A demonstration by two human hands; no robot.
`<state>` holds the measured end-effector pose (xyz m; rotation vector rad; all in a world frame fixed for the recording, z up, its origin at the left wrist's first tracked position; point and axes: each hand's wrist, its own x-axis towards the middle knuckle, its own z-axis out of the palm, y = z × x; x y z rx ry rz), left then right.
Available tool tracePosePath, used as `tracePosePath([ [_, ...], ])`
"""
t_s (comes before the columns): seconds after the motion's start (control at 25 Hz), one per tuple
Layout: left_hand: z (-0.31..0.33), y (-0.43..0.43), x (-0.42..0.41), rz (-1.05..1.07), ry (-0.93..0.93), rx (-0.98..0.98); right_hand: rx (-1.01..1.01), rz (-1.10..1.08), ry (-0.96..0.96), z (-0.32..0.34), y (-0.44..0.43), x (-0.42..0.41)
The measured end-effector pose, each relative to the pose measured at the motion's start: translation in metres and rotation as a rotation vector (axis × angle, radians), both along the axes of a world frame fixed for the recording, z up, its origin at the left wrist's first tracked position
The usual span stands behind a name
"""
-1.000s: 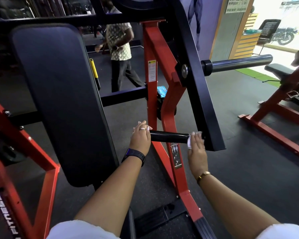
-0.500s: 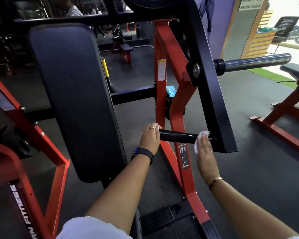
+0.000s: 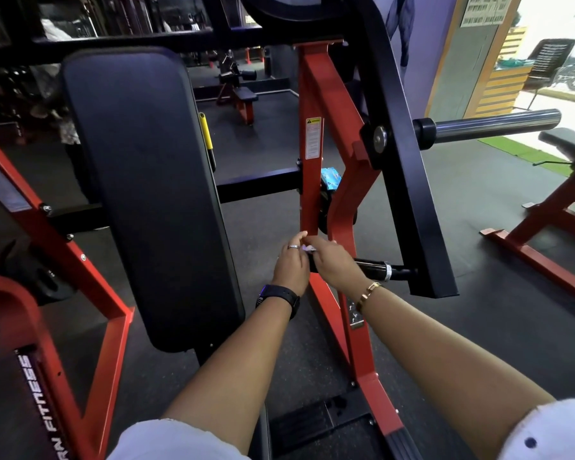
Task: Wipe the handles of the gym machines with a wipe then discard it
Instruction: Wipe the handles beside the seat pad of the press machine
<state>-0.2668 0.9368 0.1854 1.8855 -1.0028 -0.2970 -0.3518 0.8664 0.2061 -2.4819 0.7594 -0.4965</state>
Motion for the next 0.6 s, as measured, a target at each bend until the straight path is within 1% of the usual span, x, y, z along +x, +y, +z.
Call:
tracePosePath([
  [0.04, 0.001, 0.001, 0.001, -0.01, 0.015, 0.0, -0.06, 0.034, 0.006, -0.002, 0.001, 0.001],
  [0.08, 0.001, 0.002, 0.002, -0.015, -0.005, 0.004, -0.154, 0.001, 0.033, -0.005, -0.004, -0.004],
  [0.12, 0.001, 0.002, 0.002, -0.02, -0.044, 0.012, -0.229, -0.081, 0.087, -0.009, -0.011, -0.011],
  [0.16, 0.001, 0.003, 0.003, -0.028, -0.077, 0.019, -0.251, -0.193, 0.146, -0.012, -0.018, -0.02],
  [0.24, 0.002, 0.003, 0.003, -0.04, -0.085, 0.029, -0.18, -0.372, 0.242, -0.009, -0.026, -0.028],
  [0.28, 0.002, 0.002, 0.003, -0.04, -0.058, 0.019, -0.136, -0.385, 0.245, -0.005, -0.026, -0.023],
  [0.36, 0.002, 0.002, 0.005, -0.026, 0.098, -0.044, -0.018, -0.289, 0.144, 0.004, -0.014, -0.003],
  [0.44, 0.005, 0.004, 0.007, 0.006, 0.352, -0.147, 0.112, -0.156, 0.016, 0.012, 0.003, 0.014],
  [0.52, 0.01, 0.002, 0.007, 0.02, 0.536, -0.223, 0.195, -0.086, -0.11, 0.015, 0.012, 0.02],
  [0.56, 0.014, 0.001, 0.006, 0.04, 0.603, -0.249, 0.218, -0.064, -0.139, 0.017, 0.013, 0.02],
  [0.6, 0.018, -0.001, 0.006, 0.076, 0.687, -0.276, 0.221, -0.031, -0.121, 0.019, 0.015, 0.02],
])
